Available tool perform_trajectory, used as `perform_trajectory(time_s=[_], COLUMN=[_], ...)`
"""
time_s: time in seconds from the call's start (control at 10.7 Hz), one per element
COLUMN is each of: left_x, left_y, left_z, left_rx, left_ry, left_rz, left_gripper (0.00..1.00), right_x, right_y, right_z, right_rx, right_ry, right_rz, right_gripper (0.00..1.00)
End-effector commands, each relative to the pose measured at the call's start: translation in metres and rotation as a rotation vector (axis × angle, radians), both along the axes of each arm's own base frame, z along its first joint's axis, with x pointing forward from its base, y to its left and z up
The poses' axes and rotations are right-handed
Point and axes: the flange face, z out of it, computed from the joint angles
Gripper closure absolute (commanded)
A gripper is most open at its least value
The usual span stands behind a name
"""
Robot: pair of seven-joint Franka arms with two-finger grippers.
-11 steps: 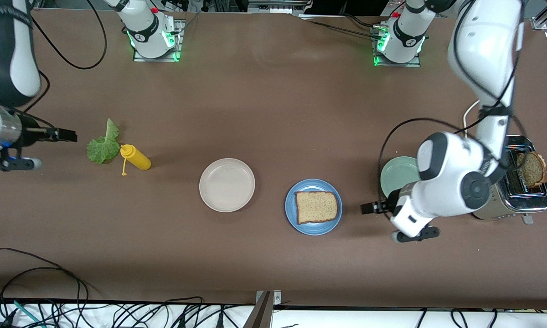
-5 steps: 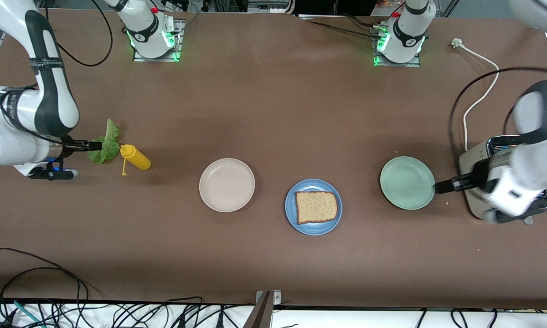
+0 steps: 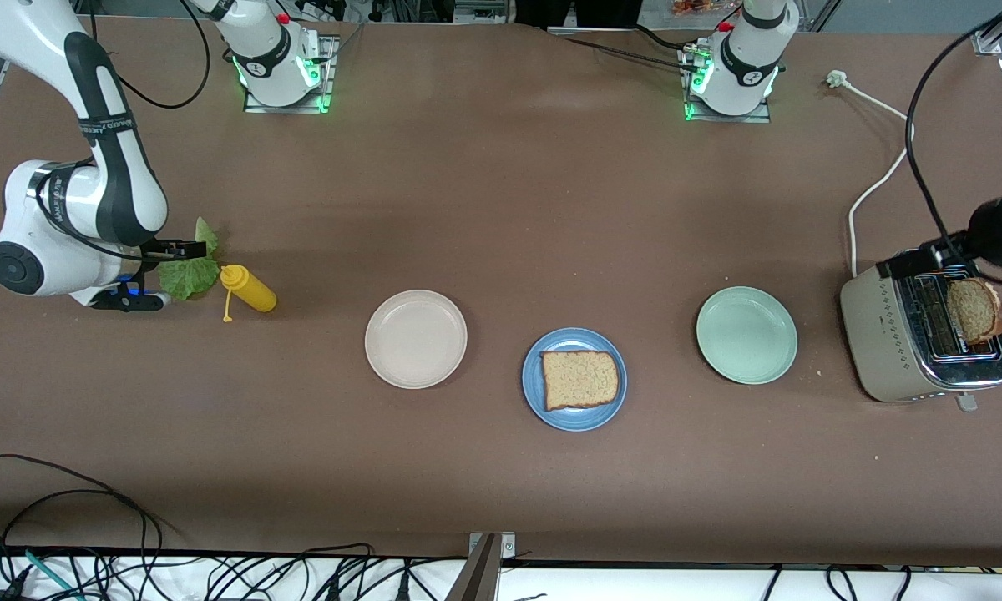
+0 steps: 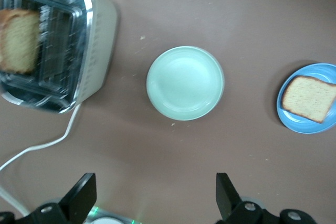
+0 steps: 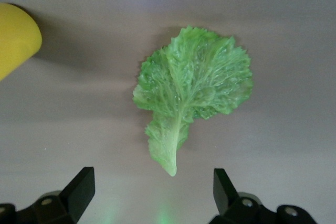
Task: Make sandwich in blue plate with both arms
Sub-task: 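Grasp the lettuce leaf with the right gripper while the left gripper withdraws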
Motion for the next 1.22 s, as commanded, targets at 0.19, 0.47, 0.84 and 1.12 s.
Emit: perform_trajectory(time_s=[0.19,0.47,0.84,1.12], left_x=[-0.03,-0.043,-0.083,-0.116], left_y=[-0.011,-0.023,-0.05,-0.053], left_z=[0.032,0.043,0.039,0.03], left_rx=[0.176,0.178,0.173,0.187], left_ry=[0.035,0.048,-0.023,-0.085], left_rz=[0.083,0.066,0.014,0.012], left_gripper=[0.0,0.0,0.0,0.0], right_x=[-0.01,-0.018,-0.027,-0.027], right_y=[-0.006,-0.013,-0.055,-0.052], right_z=[-0.03,-0.062,-0.089,-0.089], right_rx=[0.008,0.025,0.087,0.088], right_ry=[0.041,0.101,0.137,0.142], right_rz=[0.013,0.014,0.015,0.009], right_gripper=[0.0,0.0,0.0,0.28])
